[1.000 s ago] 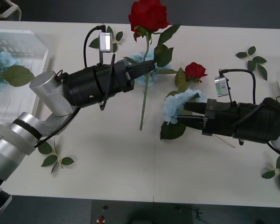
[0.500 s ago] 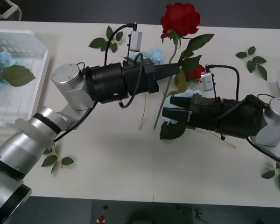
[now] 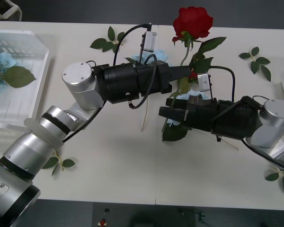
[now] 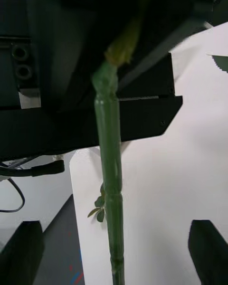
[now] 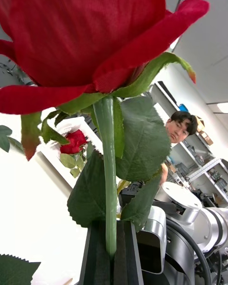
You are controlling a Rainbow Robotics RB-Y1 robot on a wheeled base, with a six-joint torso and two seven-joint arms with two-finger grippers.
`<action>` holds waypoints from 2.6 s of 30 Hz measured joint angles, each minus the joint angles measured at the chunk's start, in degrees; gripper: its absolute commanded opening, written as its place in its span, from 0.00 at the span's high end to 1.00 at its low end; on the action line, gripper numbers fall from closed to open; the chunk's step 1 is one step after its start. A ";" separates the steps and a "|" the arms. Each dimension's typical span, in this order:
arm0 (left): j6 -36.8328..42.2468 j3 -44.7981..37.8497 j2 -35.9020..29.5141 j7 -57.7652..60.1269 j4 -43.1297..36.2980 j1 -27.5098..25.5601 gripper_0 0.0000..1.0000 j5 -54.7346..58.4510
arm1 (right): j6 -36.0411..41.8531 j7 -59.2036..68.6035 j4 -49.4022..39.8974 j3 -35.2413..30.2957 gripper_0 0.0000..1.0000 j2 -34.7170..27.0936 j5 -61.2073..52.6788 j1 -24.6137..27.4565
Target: Put the red flowers into the right box and the blue flowers into the left box
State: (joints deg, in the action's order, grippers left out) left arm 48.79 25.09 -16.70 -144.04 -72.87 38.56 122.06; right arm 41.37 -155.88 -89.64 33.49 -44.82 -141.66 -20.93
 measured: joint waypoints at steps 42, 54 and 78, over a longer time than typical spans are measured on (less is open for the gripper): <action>13.45 -2.80 -26.62 0.00 -0.02 -0.15 0.00 13.91 | -0.67 0.00 0.24 -0.22 1.00 -1.54 -2.14 -0.27; 18.97 -6.49 -25.39 0.01 17.15 8.36 0.00 -12.17 | -0.92 11.66 6.64 0.00 1.00 -39.62 9.90 -2.29; 9.90 -6.46 2.13 25.83 17.04 12.38 0.00 -62.30 | 1.59 29.59 24.35 -0.55 0.00 -50.40 26.62 7.68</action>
State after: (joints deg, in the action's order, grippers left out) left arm 58.69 18.63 -14.57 -118.21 -55.83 50.94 59.76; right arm 42.96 -126.29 -65.30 32.93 -95.23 -115.03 -13.25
